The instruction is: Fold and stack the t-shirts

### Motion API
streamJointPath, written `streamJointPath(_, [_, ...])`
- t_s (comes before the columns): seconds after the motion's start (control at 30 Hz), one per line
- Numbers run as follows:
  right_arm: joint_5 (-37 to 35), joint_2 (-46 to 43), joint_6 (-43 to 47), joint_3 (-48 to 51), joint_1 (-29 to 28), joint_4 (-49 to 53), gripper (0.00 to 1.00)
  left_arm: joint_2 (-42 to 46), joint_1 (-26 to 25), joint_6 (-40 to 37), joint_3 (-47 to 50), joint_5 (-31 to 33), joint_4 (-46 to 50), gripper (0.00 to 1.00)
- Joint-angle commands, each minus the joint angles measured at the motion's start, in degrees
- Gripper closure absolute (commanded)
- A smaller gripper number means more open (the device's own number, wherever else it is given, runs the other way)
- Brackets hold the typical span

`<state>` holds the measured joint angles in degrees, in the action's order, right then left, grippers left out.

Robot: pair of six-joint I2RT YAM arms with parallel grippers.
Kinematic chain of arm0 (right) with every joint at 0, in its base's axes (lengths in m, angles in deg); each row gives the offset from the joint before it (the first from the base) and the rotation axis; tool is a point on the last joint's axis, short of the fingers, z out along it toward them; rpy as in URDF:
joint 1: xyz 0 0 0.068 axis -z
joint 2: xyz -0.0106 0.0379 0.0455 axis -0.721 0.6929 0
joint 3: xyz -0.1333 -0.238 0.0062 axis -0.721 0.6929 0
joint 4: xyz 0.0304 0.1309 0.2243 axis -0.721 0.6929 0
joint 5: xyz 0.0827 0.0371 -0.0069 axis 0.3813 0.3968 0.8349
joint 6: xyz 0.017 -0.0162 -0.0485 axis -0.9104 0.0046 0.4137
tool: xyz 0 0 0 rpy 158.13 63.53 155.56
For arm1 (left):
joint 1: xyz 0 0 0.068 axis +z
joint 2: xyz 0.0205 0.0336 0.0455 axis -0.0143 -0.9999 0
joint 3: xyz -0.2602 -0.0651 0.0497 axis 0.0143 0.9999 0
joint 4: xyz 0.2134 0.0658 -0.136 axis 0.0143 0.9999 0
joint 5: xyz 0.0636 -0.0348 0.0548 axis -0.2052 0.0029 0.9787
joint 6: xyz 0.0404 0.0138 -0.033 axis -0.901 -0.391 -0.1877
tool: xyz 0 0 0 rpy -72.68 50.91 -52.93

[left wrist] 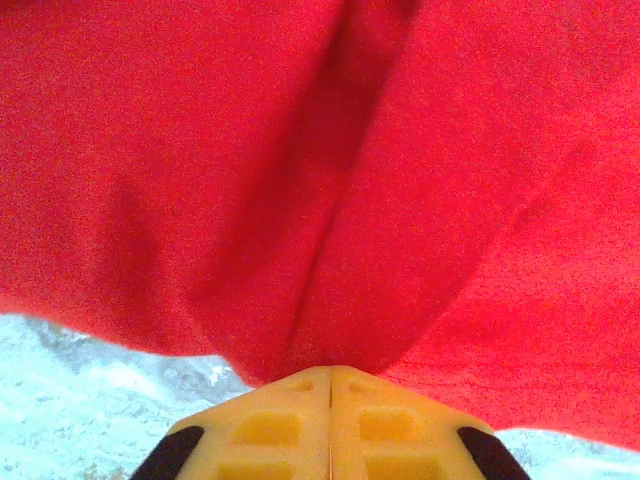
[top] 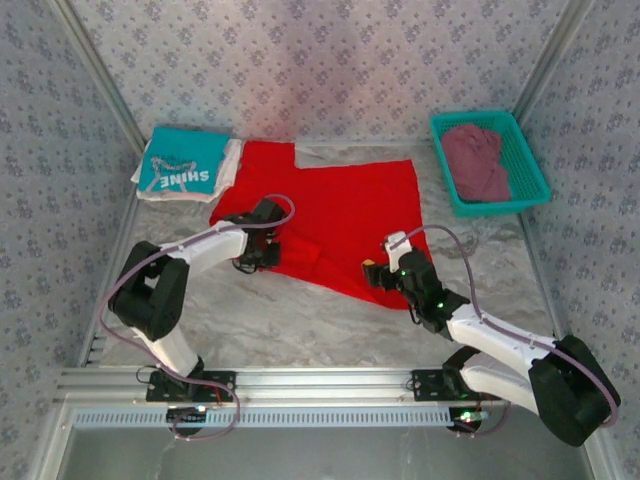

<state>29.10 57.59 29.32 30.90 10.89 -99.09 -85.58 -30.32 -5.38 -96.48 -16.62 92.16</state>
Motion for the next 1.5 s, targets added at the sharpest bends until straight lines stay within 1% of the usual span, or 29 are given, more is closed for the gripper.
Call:
streamJointPath(0.0, [0.90,0.81,-0.89,-1.49,0.70,-1.42,0.15,4.41,0.06,2.13,1.99,2.89,-1.57,0.97])
streamJointPath(0.1, [0.92,1.40,-1.19,-2.16,0.92,-0.14,0.14,6.53,-0.07,3.74,2.50,2.60,-1.30,1.00])
streamJointPath(0.2, [1.73,1.22,-1.46,-1.49,1.36,-1.33,0.14,9.29,-0.07,5.38,3.38,3.01,0.29,1.00])
streamJointPath(0.4, [1.98,2.08,-1.55,-2.14,1.89,-0.78,0.14,19.02,-0.15,9.83,10.06,3.87,-0.21,1.00])
streamJointPath(0.53, [1.86,2.05,-1.64,-1.78,2.36,-1.53,0.14,23.54,-0.20,12.82,11.91,4.46,3.05,1.00])
streamJointPath(0.67, [3.09,1.98,-2.22,-1.81,2.81,-1.54,0.14,30.36,-2.94,15.87,16.69,6.59,2.84,1.00])
streamJointPath(0.77, [3.31,2.30,-2.34,-1.74,2.87,-1.90,0.14,34.18,-4.32,19.22,19.71,7.60,4.65,1.00])
streamJointPath(0.87, [3.53,2.32,-2.43,-1.97,2.83,-1.68,0.14,40.34,-6.61,23.25,21.81,11.37,10.49,1.00])
streamJointPath(0.93, [3.80,2.50,-2.67,-1.91,2.86,-1.83,0.14,46.22,-8.33,26.50,22.84,14.22,15.41,1.00])
streamJointPath(1.03, [4.21,2.59,-2.78,-2.02,2.90,-1.78,0.14,54.87,-8.59,31.64,25.92,14.24,21.18,1.00])
streamJointPath(1.1, [4.00,2.52,-2.61,-2.05,2.86,-1.67,0.14,59.05,-8.59,34.20,28.46,11.83,22.58,1.00])
streamJointPath(1.17, [3.64,2.61,-2.52,-2.05,2.90,-1.58,0.14,61.35,-8.59,36.84,30.72,9.53,22.82,1.00])
streamJointPath(1.23, [3.73,2.59,-2.45,-2.06,2.96,-1.42,0.14,62.17,-8.57,40.81,31.13,8.87,25.84,1.00])
streamJointPath(1.3, [3.66,2.71,-2.43,-2.03,2.94,-1.66,0.14,62.89,-8.55,44.43,29.65,9.31,31.17,1.00])
streamJointPath(1.47, [3.40,3.21,-2.17,-2.73,2.90,-0.56,0.14,65.06,-8.67,51.37,25.76,9.45,38.94,1.00])
